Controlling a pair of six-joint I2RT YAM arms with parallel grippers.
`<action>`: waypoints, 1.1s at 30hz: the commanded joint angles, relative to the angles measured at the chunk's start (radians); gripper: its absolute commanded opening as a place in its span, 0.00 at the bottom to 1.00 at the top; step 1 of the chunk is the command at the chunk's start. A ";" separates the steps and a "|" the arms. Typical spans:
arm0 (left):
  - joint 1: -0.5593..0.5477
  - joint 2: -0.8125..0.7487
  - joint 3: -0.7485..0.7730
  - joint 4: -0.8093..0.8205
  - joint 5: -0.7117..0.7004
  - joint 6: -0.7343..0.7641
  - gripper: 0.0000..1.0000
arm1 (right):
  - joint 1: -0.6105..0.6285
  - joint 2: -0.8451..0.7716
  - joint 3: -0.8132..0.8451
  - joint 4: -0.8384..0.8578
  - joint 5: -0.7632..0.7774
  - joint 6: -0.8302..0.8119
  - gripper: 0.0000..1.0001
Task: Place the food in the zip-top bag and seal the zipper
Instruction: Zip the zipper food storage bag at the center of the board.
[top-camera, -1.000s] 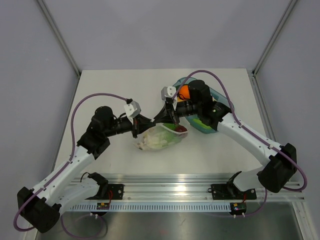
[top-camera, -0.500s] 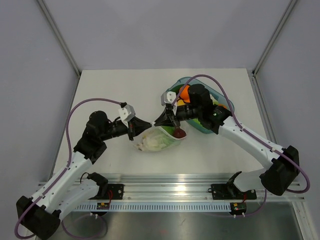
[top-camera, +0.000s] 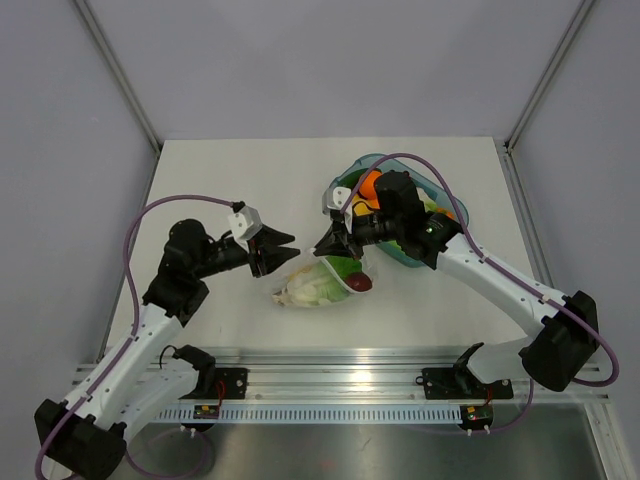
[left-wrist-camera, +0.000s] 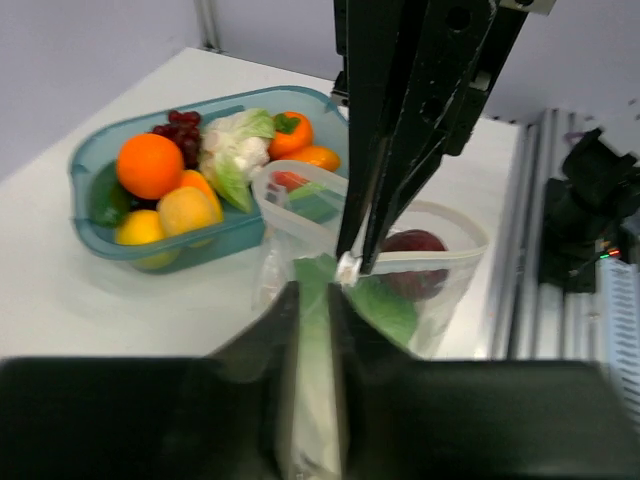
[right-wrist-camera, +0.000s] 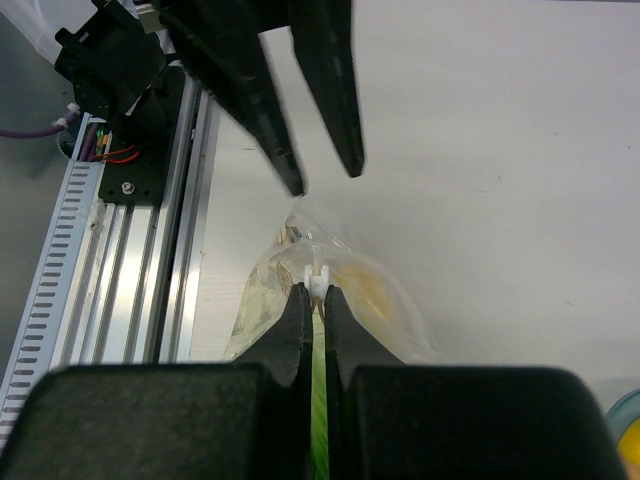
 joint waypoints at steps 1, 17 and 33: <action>0.005 0.042 0.059 -0.058 0.120 0.038 0.39 | -0.004 -0.014 0.015 0.034 0.002 0.003 0.00; 0.005 0.224 0.129 -0.134 0.234 0.074 0.66 | -0.004 -0.013 0.049 0.027 -0.011 0.002 0.00; -0.015 0.263 0.130 -0.074 0.240 0.014 0.38 | -0.004 0.007 0.064 0.044 -0.042 0.028 0.00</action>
